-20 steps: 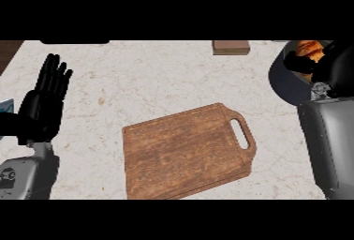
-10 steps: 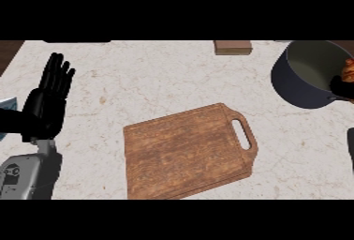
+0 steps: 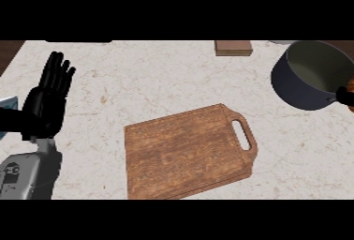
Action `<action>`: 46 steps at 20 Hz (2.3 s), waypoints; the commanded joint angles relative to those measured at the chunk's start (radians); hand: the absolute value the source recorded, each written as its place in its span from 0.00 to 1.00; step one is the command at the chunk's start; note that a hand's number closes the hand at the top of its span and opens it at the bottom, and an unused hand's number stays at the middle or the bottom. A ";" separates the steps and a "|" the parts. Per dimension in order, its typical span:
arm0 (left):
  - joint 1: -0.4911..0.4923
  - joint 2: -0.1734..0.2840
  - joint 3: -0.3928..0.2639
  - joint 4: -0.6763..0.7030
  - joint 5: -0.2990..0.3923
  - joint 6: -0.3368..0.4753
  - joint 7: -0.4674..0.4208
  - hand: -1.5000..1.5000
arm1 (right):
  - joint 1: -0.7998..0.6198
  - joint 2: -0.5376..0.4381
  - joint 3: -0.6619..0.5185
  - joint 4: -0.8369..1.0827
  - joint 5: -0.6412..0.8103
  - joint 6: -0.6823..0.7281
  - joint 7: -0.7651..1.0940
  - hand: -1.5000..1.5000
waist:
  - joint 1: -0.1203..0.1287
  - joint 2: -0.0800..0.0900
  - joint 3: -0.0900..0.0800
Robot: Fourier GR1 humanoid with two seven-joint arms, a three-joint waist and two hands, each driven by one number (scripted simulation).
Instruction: Pick the croissant from the cutting board and place it in the pot
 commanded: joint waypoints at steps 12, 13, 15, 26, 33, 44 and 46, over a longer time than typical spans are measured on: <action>0.011 -0.002 0.000 0.019 -0.009 -0.013 -0.011 0.50 | -0.104 0.015 -0.089 0.167 -0.342 -0.171 -0.395 0.00 | 0.006 0.010 0.010; -0.006 0.009 0.007 -0.010 0.001 -0.011 0.025 0.50 | -0.085 0.007 -0.115 0.135 -0.374 -0.172 -0.394 0.00 | 0.001 0.008 0.010; -0.012 0.013 0.031 0.031 0.029 -0.038 -0.014 0.50 | -0.042 0.097 -0.111 0.066 -0.373 -0.250 -0.350 0.00 | -0.005 0.008 0.010; 0.044 0.022 0.035 -0.029 0.007 -0.021 0.019 0.50 | 0.170 0.103 -0.272 -0.199 -0.687 -0.275 -0.520 0.00 | -0.011 0.005 0.010; -0.037 -0.019 0.017 0.073 -0.023 0.006 -0.023 0.50 | 0.311 0.089 -0.380 -0.258 -0.906 -0.215 -0.667 0.00 | -0.013 0.008 0.010; 0.074 -0.022 -0.008 -0.096 -0.027 -0.007 0.031 0.50 | 0.552 0.040 -0.582 -0.371 -1.146 -0.043 -0.694 0.00 | -0.007 0.006 0.010; 0.017 -0.059 -0.035 -0.017 -0.087 0.055 0.008 0.50 | 0.614 0.050 -0.610 -0.391 -1.180 0.011 -0.731 0.00 | -0.013 0.007 0.010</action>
